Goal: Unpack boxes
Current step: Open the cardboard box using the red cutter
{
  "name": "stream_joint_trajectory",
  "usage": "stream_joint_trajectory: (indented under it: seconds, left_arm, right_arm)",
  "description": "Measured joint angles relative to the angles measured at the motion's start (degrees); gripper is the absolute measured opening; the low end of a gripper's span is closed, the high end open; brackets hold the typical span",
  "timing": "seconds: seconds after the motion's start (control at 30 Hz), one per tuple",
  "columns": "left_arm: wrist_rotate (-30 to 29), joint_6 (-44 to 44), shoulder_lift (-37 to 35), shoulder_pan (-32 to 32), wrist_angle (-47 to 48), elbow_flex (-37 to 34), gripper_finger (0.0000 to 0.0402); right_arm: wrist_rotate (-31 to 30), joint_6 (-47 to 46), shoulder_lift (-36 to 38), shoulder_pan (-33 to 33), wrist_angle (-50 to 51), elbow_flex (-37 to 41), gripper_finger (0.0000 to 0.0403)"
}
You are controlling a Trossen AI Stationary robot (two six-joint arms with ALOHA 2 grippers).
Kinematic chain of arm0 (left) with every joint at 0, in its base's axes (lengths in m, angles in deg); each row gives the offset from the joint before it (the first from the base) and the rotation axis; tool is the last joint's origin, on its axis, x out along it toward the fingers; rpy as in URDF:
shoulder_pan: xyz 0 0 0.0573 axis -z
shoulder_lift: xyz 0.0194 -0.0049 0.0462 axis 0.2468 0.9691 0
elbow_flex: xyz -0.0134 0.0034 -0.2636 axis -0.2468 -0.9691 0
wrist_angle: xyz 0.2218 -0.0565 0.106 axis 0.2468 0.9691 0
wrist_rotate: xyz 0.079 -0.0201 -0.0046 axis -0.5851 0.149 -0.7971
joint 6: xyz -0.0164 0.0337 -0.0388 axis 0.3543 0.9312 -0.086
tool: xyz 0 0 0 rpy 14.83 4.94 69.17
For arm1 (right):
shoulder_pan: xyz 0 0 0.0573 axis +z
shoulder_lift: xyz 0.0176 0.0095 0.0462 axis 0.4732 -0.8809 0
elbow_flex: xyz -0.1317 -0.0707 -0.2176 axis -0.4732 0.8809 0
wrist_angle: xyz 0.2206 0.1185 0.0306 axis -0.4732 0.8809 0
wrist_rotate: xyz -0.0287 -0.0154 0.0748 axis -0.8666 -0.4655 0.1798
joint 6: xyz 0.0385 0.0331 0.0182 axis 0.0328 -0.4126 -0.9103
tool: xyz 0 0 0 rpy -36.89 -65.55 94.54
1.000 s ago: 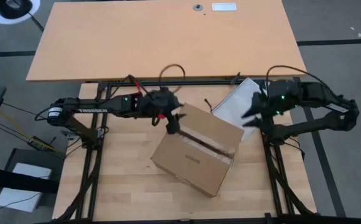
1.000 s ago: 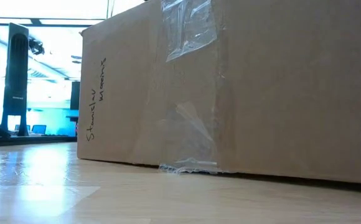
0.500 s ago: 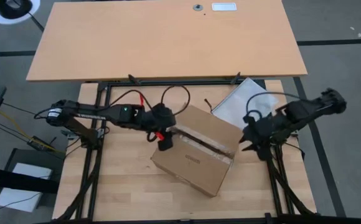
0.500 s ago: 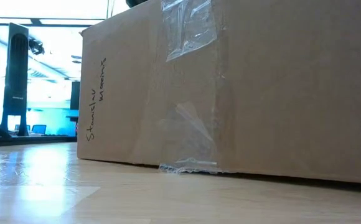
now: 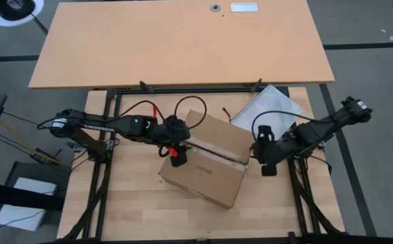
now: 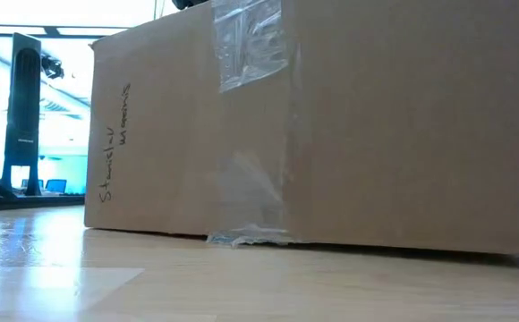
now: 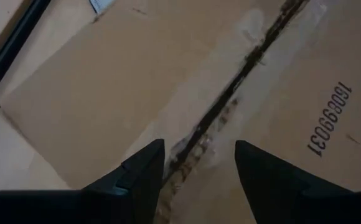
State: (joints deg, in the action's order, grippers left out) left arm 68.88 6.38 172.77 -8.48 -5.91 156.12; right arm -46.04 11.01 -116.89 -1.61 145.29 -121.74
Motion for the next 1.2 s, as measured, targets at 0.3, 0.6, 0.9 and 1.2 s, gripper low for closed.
stream_joint_trajectory:
  seconds: [0.3,0.6,0.9,1.2]
  left_arm:
    - [0.0,0.4,0.0,0.0,0.0,0.0,0.0209]
    - [-2.8,1.3,0.0,0.0,8.1,7.4,0.0209]
    - [-4.0,3.6,0.0,0.0,16.3,13.7,0.0209]
    - [-4.0,3.9,0.0,0.3,17.8,15.8,0.0209]
  right_arm:
    - [-6.4,-1.4,-0.1,-0.6,-6.9,-0.4,0.0135]
    - [-6.7,-0.5,-0.1,-3.2,-16.5,-0.5,0.0109]
    - [-6.9,-7.7,1.8,-7.5,-24.7,-0.5,0.0009]
    - [-6.4,-21.0,5.5,-14.5,-25.6,-0.5,0.0005]
